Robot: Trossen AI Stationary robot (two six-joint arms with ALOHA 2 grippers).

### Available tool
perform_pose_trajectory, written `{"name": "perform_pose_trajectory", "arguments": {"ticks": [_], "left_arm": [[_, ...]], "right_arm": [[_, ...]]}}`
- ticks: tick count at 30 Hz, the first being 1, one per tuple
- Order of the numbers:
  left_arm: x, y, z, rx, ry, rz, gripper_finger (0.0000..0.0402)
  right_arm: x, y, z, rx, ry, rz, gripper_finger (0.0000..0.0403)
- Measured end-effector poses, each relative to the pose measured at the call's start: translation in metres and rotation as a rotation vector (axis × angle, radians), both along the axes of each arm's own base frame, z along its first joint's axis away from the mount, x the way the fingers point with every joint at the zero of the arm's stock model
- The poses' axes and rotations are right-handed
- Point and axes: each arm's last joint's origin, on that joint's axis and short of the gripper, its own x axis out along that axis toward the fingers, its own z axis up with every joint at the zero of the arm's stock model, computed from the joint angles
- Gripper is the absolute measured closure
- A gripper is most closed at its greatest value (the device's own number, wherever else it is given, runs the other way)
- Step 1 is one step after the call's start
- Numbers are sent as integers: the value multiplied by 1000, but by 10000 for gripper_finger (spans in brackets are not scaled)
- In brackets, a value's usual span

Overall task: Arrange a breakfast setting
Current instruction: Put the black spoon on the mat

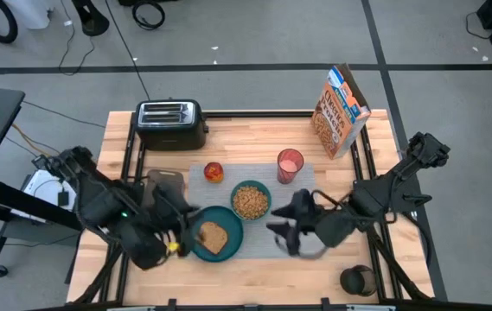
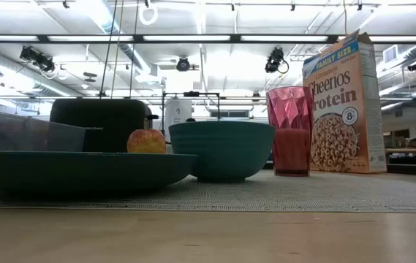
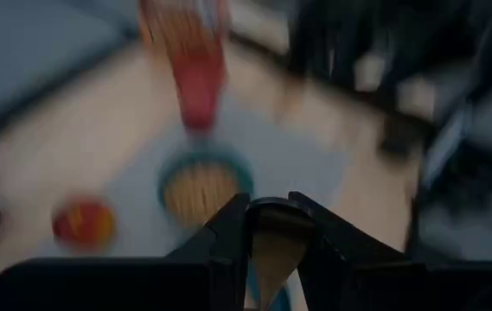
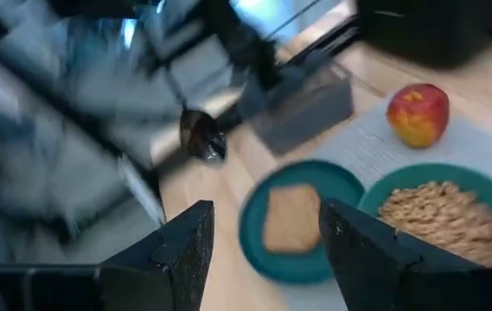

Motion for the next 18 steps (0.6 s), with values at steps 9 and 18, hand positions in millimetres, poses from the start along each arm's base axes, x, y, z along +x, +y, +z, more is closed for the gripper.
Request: {"name": "perform_pose_trajectory", "arguments": {"ticks": [9, 18], "left_arm": [[-2, 7, 49, 205, -340, 50, 322], [-2, 7, 95, 394, -512, -12, 322]], "right_arm": [[32, -29, -10, 529, -350, -147, 176], [40, -56, -4, 831, -715, -92, 177]]}}
